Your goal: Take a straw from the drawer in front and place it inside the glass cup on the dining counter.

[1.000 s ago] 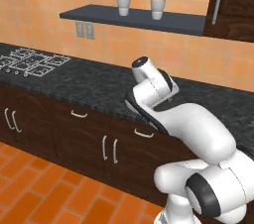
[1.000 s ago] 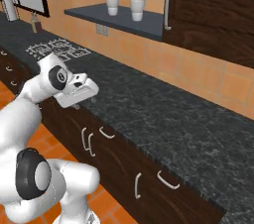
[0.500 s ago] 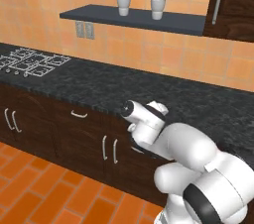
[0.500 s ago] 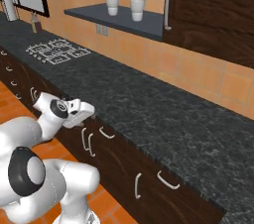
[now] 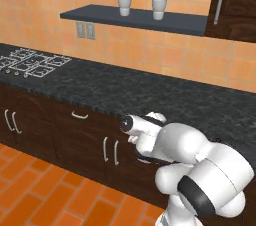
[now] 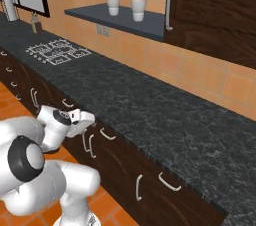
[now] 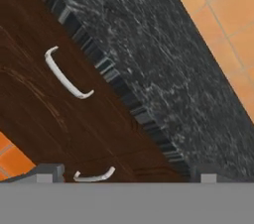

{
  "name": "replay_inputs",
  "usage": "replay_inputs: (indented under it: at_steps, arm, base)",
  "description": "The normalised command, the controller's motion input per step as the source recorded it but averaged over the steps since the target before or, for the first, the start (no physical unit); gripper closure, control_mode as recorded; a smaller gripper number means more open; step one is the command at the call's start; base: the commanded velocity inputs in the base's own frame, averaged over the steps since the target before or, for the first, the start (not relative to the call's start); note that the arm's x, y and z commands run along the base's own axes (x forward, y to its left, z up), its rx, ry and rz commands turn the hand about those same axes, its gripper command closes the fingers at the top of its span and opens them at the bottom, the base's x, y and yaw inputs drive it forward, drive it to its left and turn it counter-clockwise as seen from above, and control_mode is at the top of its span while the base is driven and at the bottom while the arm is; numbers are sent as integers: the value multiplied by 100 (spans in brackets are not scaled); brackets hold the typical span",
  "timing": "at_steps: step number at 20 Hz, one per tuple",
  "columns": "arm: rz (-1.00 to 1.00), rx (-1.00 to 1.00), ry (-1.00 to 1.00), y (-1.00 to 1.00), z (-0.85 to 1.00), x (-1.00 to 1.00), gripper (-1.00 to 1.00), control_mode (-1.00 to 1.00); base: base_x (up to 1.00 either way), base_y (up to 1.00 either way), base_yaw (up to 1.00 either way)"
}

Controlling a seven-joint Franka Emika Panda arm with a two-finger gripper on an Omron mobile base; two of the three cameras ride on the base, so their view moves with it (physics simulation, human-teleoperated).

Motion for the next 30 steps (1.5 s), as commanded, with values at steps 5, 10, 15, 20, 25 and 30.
replay_inputs:
  at_steps: [5, 10, 15, 20, 25, 30]
  arm:
    - [0, -29, 9, 20, -67, 16, -100, -100]
    - [0, -14, 2, 15, -32, 23, -100, -100]
    - [0, -2, 0, 5, -13, 31, -100, -100]
    - [0, 0, -3, 0, -17, 33, -100, -100]
    - [0, 0, 0, -2, -19, 43, -100, -100]
    - [0, -1, -1, -7, -37, 56, -100, -100]
  base:
    - [0, 0, 0]
    - [0, 0, 0]
    - [0, 0, 0]
    - [0, 0, 0]
    - [0, 0, 0]
    - [0, 0, 0]
